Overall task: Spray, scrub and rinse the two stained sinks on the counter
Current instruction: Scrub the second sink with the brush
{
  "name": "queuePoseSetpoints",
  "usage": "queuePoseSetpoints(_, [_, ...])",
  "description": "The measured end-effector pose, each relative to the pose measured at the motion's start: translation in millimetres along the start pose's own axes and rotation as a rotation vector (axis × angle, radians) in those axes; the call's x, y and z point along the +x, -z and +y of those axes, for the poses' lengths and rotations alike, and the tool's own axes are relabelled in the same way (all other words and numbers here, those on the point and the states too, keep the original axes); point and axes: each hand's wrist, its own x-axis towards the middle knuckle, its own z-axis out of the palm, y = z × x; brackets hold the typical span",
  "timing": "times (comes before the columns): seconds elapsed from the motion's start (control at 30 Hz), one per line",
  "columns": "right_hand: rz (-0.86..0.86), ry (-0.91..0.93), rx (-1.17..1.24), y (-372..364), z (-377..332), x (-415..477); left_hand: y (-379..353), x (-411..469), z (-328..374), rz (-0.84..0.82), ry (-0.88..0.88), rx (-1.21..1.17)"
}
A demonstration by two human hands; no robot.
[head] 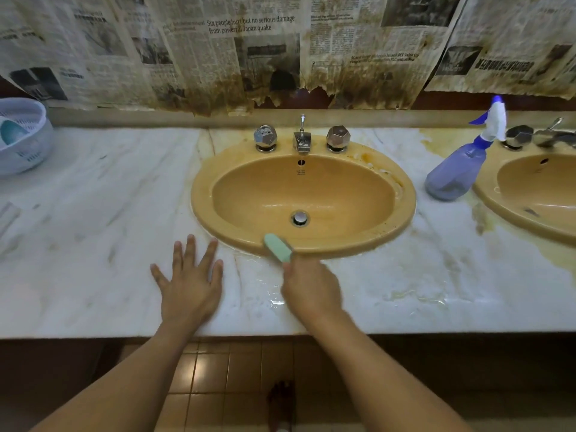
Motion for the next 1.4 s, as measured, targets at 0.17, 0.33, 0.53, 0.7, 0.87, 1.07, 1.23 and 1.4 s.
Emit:
queuePoseSetpoints(0.17, [0.204,-0.027,-0.086,5,48,-1,1,2,-2,0.002,-0.015,0.027])
queuePoseSetpoints(0.33, [0.21,0.125,-0.209,-11,27,3,5,7,-6,0.025,-0.032,0.126])
queuePoseSetpoints(0.53, [0.198,0.487,-0.538,-42,-36,35,4,9,-14,0.082,-0.044,0.076])
queuePoseSetpoints(0.7, [0.183,0.482,-0.592,-29,48,13,2,5,-11,0.013,-0.065,0.052])
queuePoseSetpoints(0.87, [0.161,0.413,-0.551,-46,-8,30,4,12,-13,-0.026,-0.123,0.034])
queuePoseSetpoints(1.07, [0.139,0.43,-0.523,-41,-18,40,4,18,-26,-0.043,-0.112,0.003])
queuePoseSetpoints(1.23, [0.242,0.157,-0.195,-9,76,-13,12,20,-7,-0.067,0.036,-0.102])
queuePoseSetpoints(1.4, [0.212,-0.176,-0.003,20,78,4,9,19,38,-0.041,0.204,-0.146])
